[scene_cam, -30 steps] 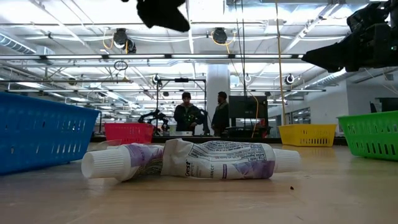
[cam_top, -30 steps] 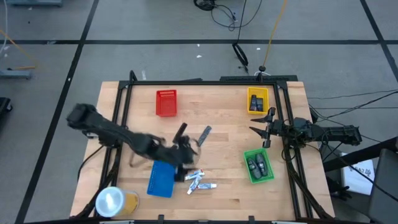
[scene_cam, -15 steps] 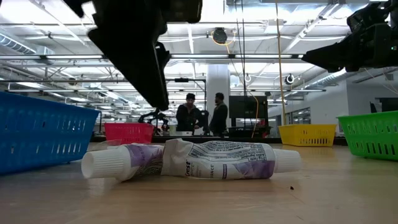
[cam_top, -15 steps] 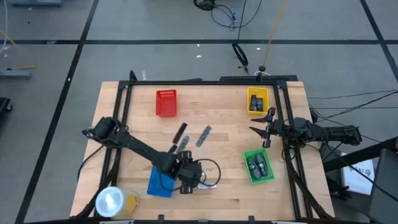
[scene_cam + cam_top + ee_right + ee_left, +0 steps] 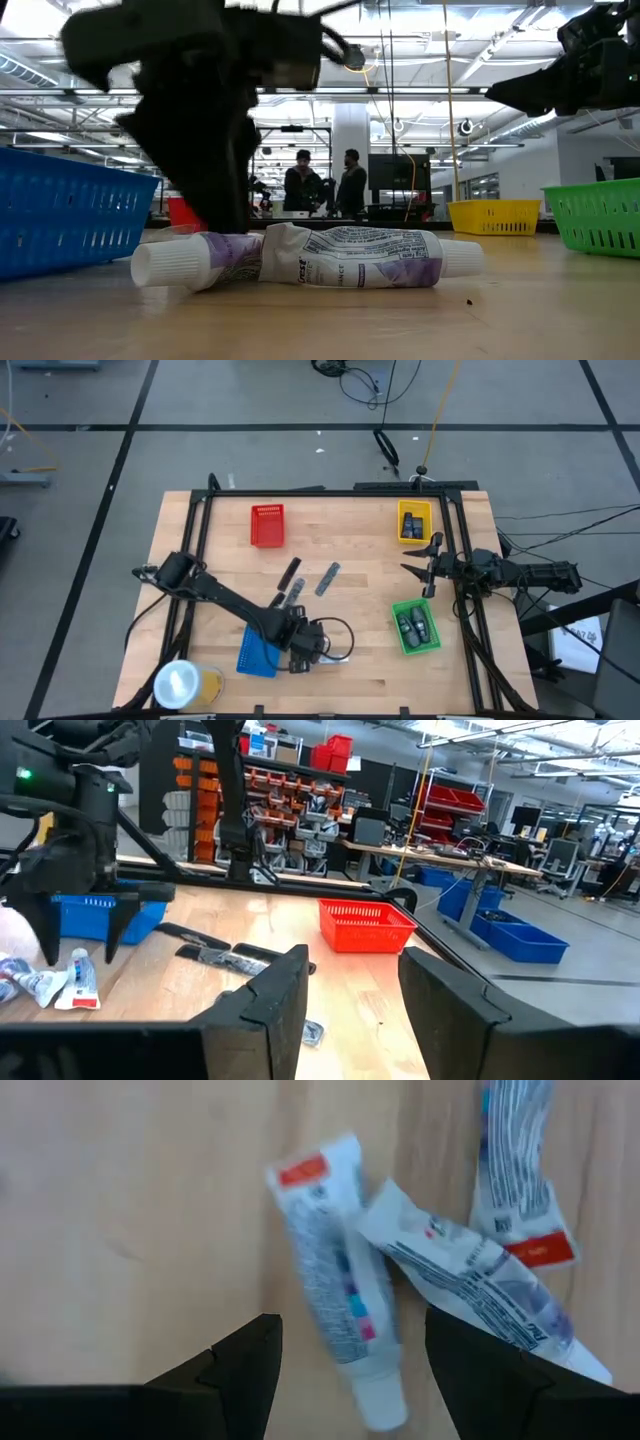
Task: Pick & Place Travel size toiletries
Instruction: Put the top white purple toothpaste into the blue basket
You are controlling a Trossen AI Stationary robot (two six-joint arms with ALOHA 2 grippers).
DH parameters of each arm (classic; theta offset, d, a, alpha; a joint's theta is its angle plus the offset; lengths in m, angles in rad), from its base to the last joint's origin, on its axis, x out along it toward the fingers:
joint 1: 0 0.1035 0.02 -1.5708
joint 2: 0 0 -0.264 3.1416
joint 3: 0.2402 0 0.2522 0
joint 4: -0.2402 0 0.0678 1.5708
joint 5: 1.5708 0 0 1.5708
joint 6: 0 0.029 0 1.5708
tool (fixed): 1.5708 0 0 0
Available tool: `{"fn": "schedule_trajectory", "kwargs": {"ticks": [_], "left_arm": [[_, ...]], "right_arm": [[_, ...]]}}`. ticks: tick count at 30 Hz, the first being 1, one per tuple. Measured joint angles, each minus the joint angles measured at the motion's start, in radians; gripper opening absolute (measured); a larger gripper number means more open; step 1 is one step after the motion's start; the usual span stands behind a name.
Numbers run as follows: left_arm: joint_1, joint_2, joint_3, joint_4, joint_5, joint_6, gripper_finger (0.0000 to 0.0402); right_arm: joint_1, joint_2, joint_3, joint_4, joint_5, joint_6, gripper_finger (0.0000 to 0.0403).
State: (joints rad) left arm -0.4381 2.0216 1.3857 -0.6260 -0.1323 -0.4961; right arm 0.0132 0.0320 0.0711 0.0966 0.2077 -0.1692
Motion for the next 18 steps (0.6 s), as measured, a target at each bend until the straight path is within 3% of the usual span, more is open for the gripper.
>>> {"fn": "schedule_trajectory", "kwargs": {"ticks": [18], "left_arm": [[0.018,0.059,0.003,0.048,0.034,0.050,0.0231]], "right_arm": [[0.000,0.011,0.000,0.003,0.000,0.000,0.0151]]}}
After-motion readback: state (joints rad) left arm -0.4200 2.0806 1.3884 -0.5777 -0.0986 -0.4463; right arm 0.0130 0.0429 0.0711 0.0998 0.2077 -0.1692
